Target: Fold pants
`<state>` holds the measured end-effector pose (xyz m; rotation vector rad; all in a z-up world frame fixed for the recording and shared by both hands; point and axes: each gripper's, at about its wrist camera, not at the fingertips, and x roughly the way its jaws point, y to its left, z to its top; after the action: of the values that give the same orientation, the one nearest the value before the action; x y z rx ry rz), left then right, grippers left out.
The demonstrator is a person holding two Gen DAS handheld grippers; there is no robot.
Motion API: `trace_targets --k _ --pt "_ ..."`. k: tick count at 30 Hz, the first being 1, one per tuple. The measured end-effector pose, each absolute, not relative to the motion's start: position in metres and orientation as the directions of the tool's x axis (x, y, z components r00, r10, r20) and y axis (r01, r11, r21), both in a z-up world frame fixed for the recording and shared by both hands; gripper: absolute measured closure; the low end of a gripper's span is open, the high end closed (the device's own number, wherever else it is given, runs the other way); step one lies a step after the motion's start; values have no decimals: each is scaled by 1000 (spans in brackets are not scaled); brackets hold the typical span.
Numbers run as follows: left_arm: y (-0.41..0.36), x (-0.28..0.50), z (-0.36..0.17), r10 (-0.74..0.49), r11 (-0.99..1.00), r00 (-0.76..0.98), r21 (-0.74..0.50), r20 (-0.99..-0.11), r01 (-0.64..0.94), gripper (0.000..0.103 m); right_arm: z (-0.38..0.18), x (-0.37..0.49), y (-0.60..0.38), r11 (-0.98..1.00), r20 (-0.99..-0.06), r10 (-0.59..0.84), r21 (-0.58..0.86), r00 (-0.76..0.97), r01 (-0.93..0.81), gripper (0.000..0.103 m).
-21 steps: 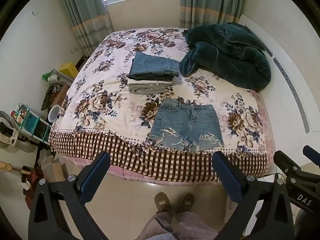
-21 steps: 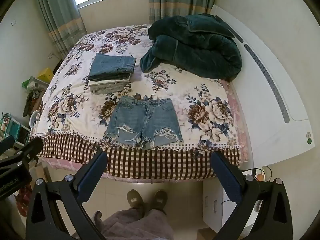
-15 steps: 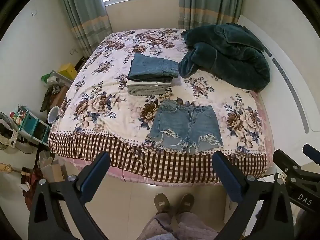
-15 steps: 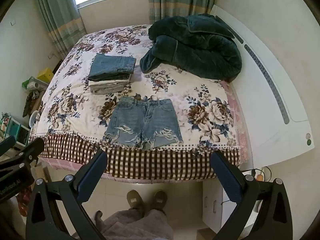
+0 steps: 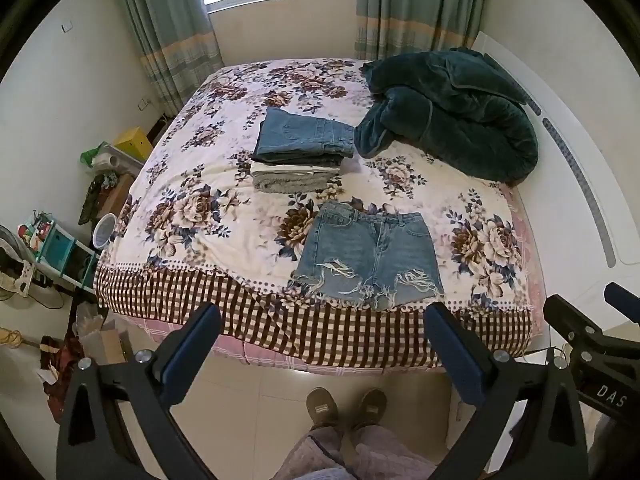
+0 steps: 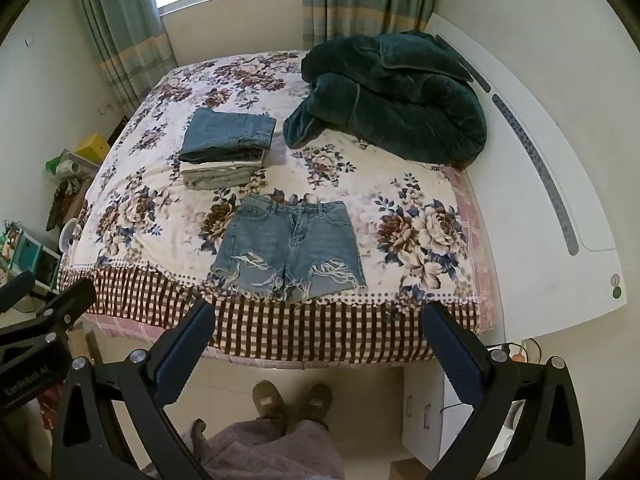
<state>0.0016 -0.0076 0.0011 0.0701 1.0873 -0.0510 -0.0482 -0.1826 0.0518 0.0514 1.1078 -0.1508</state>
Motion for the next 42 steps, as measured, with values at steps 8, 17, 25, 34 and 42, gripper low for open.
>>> trace_targets --k 8,17,25,34,42 --pt "-7 2 1 -8 997 466 30 -885 75 0 57 -46 -180 989 -894 -97 -35 438 146 0" --pt "-8 2 2 -9 997 469 29 -883 74 0 60 -46 -177 989 -891 -97 -35 444 145 0" --pt "-6 2 2 -11 997 469 27 -883 76 0 64 -45 -174 989 -891 -93 -33 444 141 0" --pt "-8 0 4 -12 997 473 27 -881 76 0 65 -51 -174 991 -892 -85 -27 445 134 0" --pt "-7 0 4 -13 997 474 26 -881 75 0 66 -51 -173 991 -891 -87 -30 445 134 0"
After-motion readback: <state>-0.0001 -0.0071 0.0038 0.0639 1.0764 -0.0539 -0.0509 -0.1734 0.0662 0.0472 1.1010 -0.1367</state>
